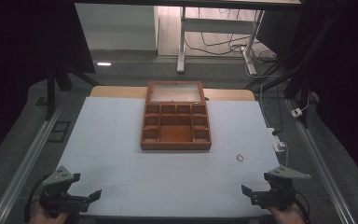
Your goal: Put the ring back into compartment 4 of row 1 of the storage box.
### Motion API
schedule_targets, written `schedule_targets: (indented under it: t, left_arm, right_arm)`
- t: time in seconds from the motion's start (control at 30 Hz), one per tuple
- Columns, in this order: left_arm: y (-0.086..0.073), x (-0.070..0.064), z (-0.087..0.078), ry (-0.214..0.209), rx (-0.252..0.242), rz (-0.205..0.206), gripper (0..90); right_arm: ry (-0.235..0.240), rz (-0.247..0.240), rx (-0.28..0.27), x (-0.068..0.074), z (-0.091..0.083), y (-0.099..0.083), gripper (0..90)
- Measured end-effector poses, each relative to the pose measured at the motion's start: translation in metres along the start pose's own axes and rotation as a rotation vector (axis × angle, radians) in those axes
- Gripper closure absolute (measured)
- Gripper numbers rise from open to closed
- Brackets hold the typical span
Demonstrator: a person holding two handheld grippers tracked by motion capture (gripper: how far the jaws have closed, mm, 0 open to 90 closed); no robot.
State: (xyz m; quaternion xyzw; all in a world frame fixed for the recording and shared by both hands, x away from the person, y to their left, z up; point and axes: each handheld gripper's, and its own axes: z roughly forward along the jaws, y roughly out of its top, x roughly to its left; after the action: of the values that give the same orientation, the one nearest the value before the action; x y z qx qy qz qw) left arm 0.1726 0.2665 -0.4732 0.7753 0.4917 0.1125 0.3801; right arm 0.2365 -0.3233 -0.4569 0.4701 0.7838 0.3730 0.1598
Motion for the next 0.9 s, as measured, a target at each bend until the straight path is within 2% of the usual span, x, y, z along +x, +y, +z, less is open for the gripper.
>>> schedule_targets:
  t: [0.1, 0.4, 0.9]
  left_arm:
    - [-0.0008, 0.0009, -0.0014, -0.009, -0.011, -0.004, 0.0]
    - [0.0, 0.0008, -0.0005, -0.034, -0.008, 0.02, 0.0]
    - [0.0016, -0.0006, 0.0012, -0.014, -0.001, 0.026, 0.0]
  right_arm:
    - [-0.002, -0.008, 0.004, 0.0014, 0.0008, 0.0006, 0.0]
    - [-0.015, -0.021, 0.013, 0.0032, 0.0011, 0.0005, 0.0]
    - [-0.022, -0.03, 0.039, 0.0047, 0.0027, 0.0014, 0.0]
